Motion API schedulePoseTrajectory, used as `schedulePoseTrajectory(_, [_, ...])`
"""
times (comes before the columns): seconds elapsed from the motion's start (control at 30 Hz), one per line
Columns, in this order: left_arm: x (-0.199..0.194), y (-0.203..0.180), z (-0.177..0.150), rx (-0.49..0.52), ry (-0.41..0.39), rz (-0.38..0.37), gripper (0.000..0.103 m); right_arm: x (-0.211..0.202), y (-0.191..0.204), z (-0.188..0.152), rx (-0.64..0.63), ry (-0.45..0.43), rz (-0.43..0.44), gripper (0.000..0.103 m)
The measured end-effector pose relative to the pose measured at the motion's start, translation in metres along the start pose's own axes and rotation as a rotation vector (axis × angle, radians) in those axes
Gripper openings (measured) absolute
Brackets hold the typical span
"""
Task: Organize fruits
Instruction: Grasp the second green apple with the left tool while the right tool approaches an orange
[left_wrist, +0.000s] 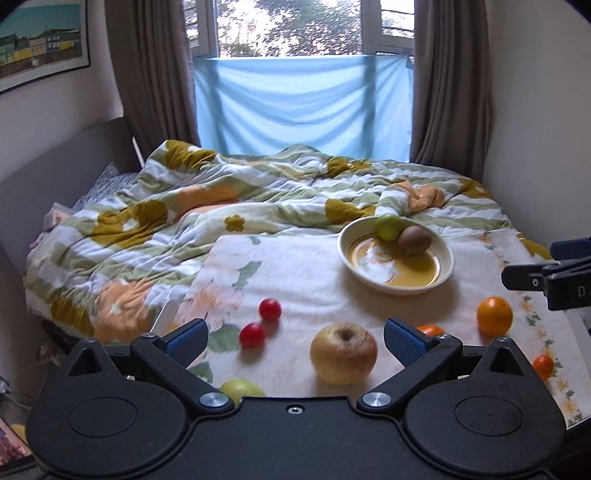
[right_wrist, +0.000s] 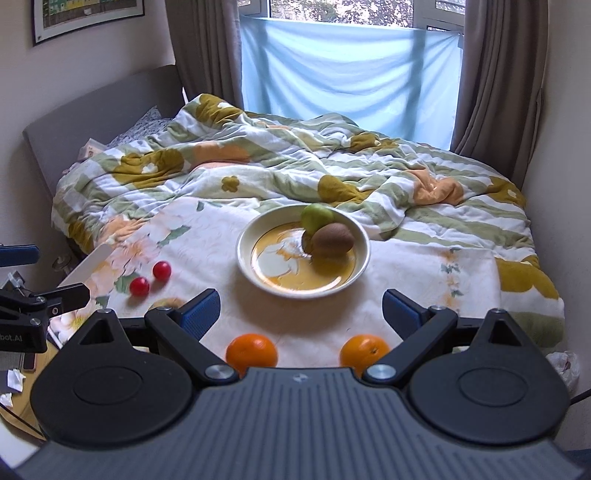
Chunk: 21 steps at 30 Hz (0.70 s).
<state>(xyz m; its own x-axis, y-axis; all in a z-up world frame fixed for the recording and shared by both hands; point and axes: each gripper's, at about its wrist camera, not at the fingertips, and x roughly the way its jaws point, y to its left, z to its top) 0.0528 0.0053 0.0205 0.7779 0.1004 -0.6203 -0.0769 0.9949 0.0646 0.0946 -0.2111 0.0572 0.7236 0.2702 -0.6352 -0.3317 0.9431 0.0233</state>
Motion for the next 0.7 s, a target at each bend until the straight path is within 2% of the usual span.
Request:
schedulePoseTrajectory(0.2, [0.020,0.015,-0.026,0.002,0.036,0.045,0.103,0.018,0.021,-0.025,0.002,0.036,0.006,0.103])
schedulePoseTrajectory(0.43, [0.061,0.035,-0.057,-0.051,0.107,0.082,0.102,0.055,0.031,-0.053,0.010,0.066,-0.025,0.103])
schedulePoseTrajectory(0.53, [0.075,0.042,-0.067,-0.059,0.129,0.085,0.100,0.073,0.032,-0.064,0.013,0.090,-0.037,0.103])
schedulePoseTrajectory(0.63, [0.085,0.045,-0.073,-0.051,0.143,0.078,0.093,0.087,0.031,-0.072,0.022,0.111,-0.044,0.103])
schedulePoseTrajectory(0.7, [0.092,0.045,-0.076,-0.044,0.156,0.080,0.093,0.095,0.031,-0.076,0.018,0.119,-0.049,0.103])
